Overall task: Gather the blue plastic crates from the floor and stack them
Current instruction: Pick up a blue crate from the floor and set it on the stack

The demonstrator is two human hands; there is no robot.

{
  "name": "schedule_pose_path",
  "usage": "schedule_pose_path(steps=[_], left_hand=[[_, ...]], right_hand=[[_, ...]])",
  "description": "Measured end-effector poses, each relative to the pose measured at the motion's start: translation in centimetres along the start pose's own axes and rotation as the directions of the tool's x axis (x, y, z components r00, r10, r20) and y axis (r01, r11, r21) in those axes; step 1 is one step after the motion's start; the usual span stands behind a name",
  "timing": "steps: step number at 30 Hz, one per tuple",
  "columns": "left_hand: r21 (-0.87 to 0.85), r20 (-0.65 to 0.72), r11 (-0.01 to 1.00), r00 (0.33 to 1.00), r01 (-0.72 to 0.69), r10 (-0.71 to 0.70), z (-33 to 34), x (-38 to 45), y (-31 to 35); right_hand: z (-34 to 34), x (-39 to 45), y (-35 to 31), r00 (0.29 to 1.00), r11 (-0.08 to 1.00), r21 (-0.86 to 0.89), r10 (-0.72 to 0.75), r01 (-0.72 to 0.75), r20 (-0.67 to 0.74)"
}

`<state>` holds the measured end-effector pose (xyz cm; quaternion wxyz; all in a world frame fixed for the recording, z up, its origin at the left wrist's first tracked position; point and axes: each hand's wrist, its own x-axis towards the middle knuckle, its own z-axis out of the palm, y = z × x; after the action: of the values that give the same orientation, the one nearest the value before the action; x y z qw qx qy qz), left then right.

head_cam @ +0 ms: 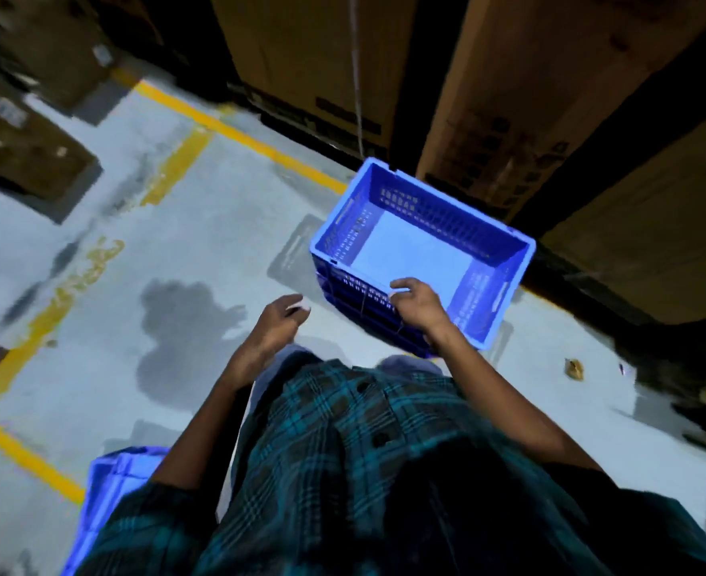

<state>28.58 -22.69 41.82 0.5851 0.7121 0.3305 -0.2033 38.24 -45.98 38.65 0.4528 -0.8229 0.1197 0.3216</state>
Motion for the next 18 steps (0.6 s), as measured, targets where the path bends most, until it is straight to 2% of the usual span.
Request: schedule_pose_path(steps=[5,9,13,18], left_hand=[[-0.178,-0.136,0.983,0.990,-0.045,0.021,-5.5,-3.5,-3.0],[-0.256,-0.215,0.964,0.977,-0.068,0.012,-9.8,-6.5,-4.5],[-0.278,-0.278,0.954,0.960,-0.111,0.031,-15.3,-9.0,-6.7],[-0.339,-0.484,0.925,0.875,-0.174,-0.013,-21.6,-13.0,-9.8]], right_hand=[[3.5,-1.4,-5.8,0.979,0.969,-0.161,-0.169,0.186,0.115],[8.0,-3.1,-9.6,0.954,0.933,-0.217,-0.258,0.287,0.152],[13.6,-5.4,-12.8,0.876,0.871,-0.236,-0.342,0.432,0.340],[19.4,-7.8,-16.8,0.772,0.807,-0.270,-0.318,0.525,0.550]])
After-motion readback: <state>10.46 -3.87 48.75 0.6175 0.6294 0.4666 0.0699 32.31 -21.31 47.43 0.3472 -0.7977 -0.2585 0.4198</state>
